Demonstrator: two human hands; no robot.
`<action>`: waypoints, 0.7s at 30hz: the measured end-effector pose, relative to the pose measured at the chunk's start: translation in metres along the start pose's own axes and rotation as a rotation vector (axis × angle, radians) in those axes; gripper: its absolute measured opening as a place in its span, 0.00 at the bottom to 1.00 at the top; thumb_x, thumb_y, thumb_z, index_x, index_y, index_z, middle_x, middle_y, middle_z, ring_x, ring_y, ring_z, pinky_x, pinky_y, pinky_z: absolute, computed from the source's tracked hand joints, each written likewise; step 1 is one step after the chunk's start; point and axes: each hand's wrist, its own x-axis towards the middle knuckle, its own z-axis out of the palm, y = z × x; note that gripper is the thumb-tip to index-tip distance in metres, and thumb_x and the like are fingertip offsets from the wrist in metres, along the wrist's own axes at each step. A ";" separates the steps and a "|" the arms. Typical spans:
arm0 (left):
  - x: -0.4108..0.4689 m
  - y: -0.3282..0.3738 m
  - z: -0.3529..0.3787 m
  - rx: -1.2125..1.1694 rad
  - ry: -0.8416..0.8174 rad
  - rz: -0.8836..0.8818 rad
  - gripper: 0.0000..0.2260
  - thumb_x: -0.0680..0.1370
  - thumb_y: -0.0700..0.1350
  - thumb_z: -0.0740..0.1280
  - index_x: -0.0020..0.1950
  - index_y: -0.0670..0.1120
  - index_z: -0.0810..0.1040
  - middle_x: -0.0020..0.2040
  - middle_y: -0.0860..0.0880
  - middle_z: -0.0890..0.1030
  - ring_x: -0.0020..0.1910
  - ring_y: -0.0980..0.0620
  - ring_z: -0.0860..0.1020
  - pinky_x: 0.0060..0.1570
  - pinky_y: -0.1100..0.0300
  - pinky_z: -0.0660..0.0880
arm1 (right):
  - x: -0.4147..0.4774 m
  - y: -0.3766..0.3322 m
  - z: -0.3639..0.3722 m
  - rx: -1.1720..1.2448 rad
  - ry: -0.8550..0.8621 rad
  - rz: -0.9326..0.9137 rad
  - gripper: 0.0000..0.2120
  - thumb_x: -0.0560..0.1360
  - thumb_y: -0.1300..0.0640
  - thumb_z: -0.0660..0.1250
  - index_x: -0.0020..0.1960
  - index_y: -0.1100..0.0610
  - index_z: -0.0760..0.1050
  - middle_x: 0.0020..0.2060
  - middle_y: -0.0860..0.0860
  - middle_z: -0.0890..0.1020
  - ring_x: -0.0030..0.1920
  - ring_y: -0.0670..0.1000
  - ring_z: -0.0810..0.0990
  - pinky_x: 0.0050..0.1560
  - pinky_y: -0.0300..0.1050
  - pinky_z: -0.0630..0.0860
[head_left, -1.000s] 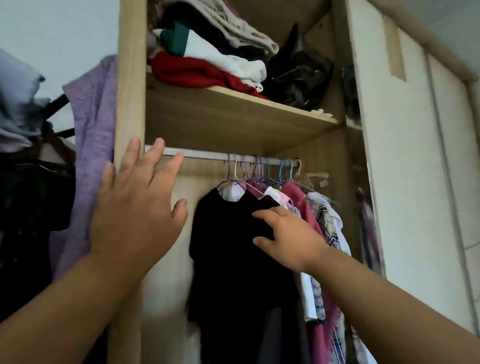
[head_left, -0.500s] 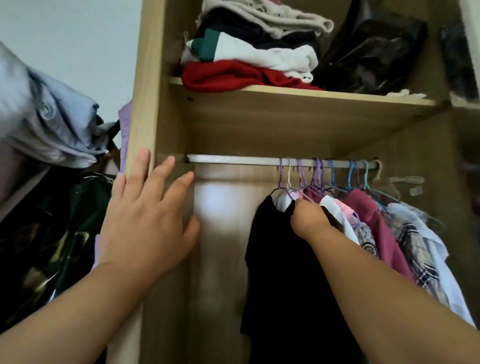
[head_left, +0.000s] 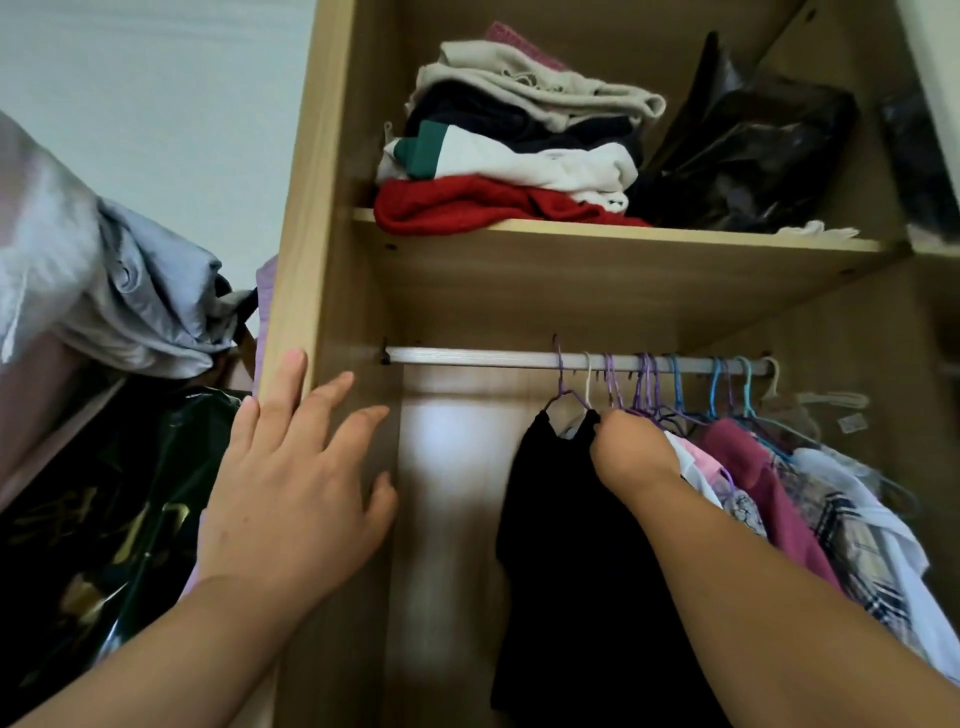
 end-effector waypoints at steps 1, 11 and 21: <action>0.000 0.000 -0.001 -0.005 -0.007 -0.001 0.24 0.66 0.53 0.65 0.59 0.46 0.80 0.65 0.41 0.75 0.73 0.37 0.61 0.64 0.38 0.63 | -0.002 -0.001 -0.004 -0.004 -0.007 -0.002 0.12 0.76 0.66 0.57 0.57 0.65 0.73 0.54 0.64 0.79 0.55 0.63 0.78 0.52 0.51 0.73; 0.001 -0.006 0.005 -0.090 0.051 0.033 0.21 0.64 0.54 0.61 0.52 0.49 0.81 0.63 0.42 0.77 0.71 0.37 0.63 0.62 0.41 0.62 | 0.004 -0.027 -0.033 -0.013 -0.010 -0.041 0.13 0.78 0.66 0.54 0.60 0.64 0.71 0.54 0.63 0.79 0.54 0.62 0.78 0.51 0.54 0.74; -0.002 -0.001 -0.006 -0.061 -0.052 0.021 0.17 0.65 0.52 0.68 0.51 0.49 0.81 0.68 0.42 0.73 0.73 0.36 0.61 0.65 0.39 0.61 | -0.051 0.025 -0.038 0.150 0.137 -0.133 0.10 0.81 0.56 0.55 0.57 0.56 0.73 0.46 0.60 0.82 0.45 0.61 0.79 0.39 0.50 0.71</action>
